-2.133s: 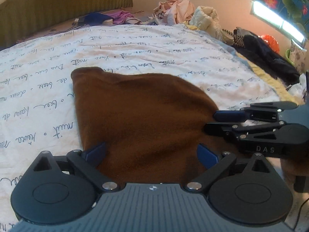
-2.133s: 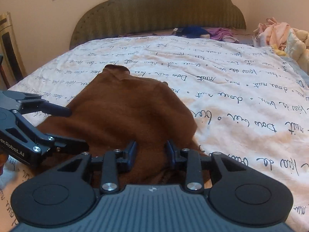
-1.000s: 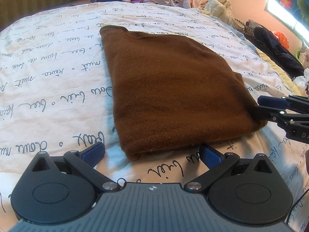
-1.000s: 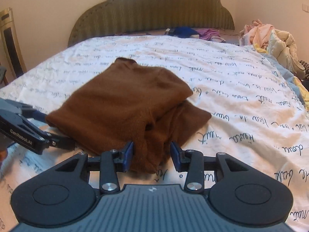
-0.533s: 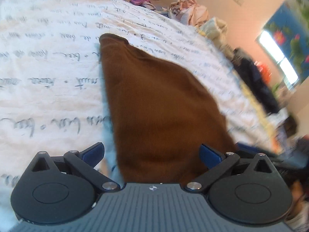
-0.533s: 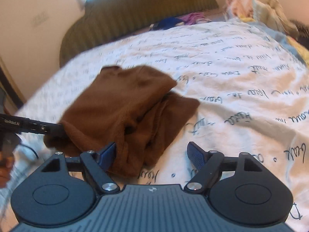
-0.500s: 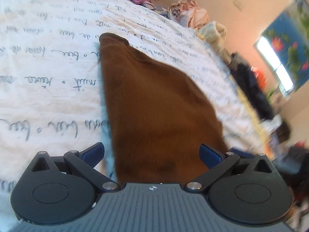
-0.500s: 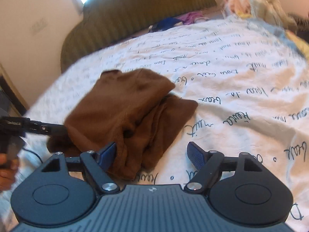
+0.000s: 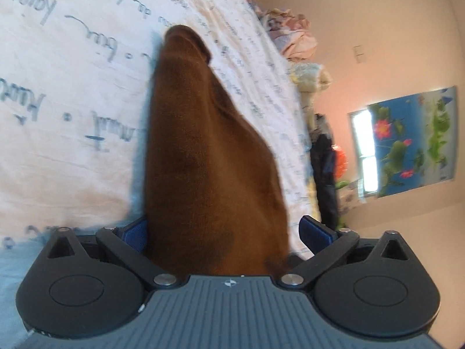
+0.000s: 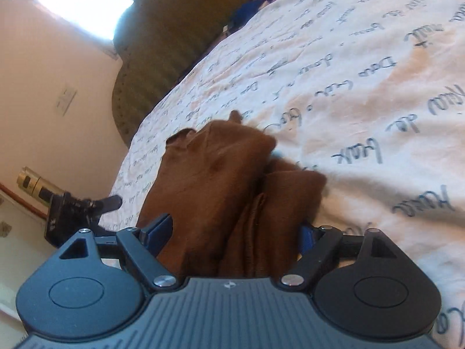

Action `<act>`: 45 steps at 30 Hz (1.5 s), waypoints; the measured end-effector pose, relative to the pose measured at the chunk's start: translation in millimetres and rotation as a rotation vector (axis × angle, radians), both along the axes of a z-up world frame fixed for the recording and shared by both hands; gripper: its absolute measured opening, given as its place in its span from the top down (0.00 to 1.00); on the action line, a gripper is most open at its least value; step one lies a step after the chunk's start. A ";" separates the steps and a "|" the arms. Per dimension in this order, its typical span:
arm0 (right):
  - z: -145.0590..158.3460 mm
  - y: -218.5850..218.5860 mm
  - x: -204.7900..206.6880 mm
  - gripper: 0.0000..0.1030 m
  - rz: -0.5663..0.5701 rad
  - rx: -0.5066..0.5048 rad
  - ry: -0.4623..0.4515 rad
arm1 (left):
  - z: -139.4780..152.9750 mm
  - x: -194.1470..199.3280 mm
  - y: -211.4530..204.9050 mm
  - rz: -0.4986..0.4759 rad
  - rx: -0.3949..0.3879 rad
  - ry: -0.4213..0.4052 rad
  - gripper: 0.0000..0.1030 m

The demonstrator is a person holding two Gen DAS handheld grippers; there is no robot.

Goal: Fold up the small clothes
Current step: 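Close both grippers on the folded sweater edge, then fold the held edge over the sweater and open both grippers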

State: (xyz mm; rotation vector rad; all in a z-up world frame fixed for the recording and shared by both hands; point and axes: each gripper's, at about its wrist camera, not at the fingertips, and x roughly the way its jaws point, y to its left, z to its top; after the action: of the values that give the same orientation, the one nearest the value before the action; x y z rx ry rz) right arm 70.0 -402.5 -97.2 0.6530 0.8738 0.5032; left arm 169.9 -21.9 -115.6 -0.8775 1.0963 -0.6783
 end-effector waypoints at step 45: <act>61.4 90.0 17.1 0.76 0.063 -0.344 -0.112 | 43.8 -11.5 -26.6 -0.028 0.557 -0.226 0.66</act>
State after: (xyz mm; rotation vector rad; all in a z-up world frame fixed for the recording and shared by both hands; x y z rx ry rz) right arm 87.1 -312.5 -35.8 0.2812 0.8513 0.4281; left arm 158.4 -48.4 -71.8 -0.3005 1.0199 -0.4450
